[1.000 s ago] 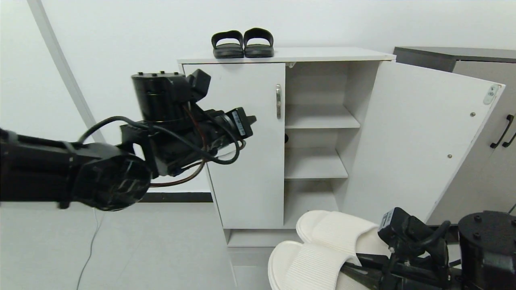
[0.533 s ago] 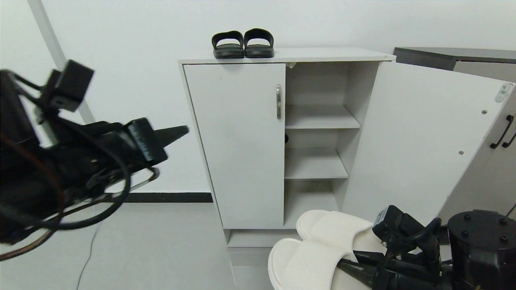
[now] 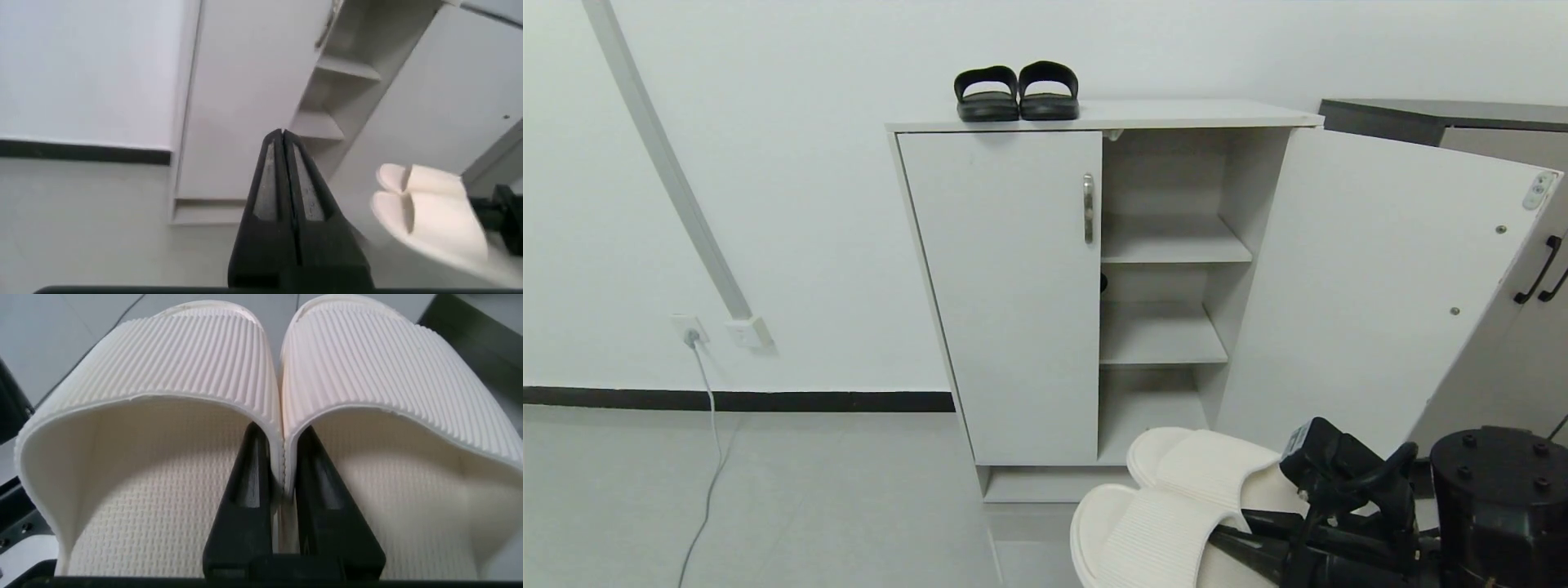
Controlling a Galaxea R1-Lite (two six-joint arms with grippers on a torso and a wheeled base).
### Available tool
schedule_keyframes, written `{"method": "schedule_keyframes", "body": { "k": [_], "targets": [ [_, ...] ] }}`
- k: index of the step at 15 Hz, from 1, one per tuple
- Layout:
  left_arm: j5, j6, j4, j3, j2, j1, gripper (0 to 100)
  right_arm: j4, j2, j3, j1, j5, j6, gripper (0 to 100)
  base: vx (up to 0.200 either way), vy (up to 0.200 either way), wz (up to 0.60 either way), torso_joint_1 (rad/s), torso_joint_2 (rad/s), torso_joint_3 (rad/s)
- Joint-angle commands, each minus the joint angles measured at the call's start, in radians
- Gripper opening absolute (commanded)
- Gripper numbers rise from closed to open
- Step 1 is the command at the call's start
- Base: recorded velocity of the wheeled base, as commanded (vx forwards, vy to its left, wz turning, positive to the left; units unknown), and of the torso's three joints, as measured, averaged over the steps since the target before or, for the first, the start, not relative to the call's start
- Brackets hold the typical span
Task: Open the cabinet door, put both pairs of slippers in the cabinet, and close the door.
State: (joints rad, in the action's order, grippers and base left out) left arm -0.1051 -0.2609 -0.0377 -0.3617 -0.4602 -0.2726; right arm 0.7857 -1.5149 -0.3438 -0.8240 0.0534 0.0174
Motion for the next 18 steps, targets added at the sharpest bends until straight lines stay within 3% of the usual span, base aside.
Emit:
{"method": "schedule_keyframes", "body": {
  "k": [1,3,4,6,7,8,9,12,16,18],
  "targets": [
    [-0.007,0.052,0.114,0.188,0.301,0.131,0,0.001,0.004,-0.001,-0.001,0.0,0.001,0,0.0,0.0,0.0,0.0,0.0,0.0],
    [-0.008,0.097,0.117,0.244,0.364,0.179,0,0.003,0.004,-0.003,-0.001,0.0,0.001,0,0.0,0.0,0.0,0.0,0.0,0.0],
    [-0.038,0.114,0.114,0.293,0.387,0.227,0,0.003,0.004,-0.003,0.0,0.0,0.001,0,0.0,0.0,0.0,0.0,0.0,0.0],
    [-0.057,0.118,0.102,0.31,0.416,0.251,0,0.003,0.002,-0.001,0.0,0.0,0.002,0,0.0,0.0,0.0,0.0,0.0,0.0],
    [-0.071,0.144,0.099,0.314,0.445,0.265,0,0.003,0.001,-0.001,0.0,0.0,0.002,0,0.0,0.0,0.0,0.0,0.0,0.0],
    [-0.076,0.199,0.081,0.328,0.46,0.271,0,0.003,0.001,-0.001,0.0,0.0,0.004,0,0.0,0.0,0.0,0.0,0.0,0.0],
    [-0.067,0.232,0.033,0.354,0.46,0.271,0,0.003,0.002,-0.001,0.0,0.0,0.006,0,0.0,0.0,0.0,0.0,0.0,0.0],
    [0.012,0.235,0.039,0.36,0.46,0.271,0,0.003,0.002,-0.003,-0.001,0.0,0.007,0,0.0,0.0,0.0,0.0,0.0,0.0],
    [0.013,0.236,0.039,0.36,0.46,0.271,0,-0.006,-0.031,-0.066,-0.006,-0.027,-0.005,0,0.0,0.0,0.0,0.0,0.0,0.0],
    [0.015,0.236,0.039,0.36,0.46,0.271,0,0.001,-0.13,-0.165,-0.07,-0.27,-0.116,0,0.0,0.0,0.0,0.0,0.0,0.0]
  ]
}}
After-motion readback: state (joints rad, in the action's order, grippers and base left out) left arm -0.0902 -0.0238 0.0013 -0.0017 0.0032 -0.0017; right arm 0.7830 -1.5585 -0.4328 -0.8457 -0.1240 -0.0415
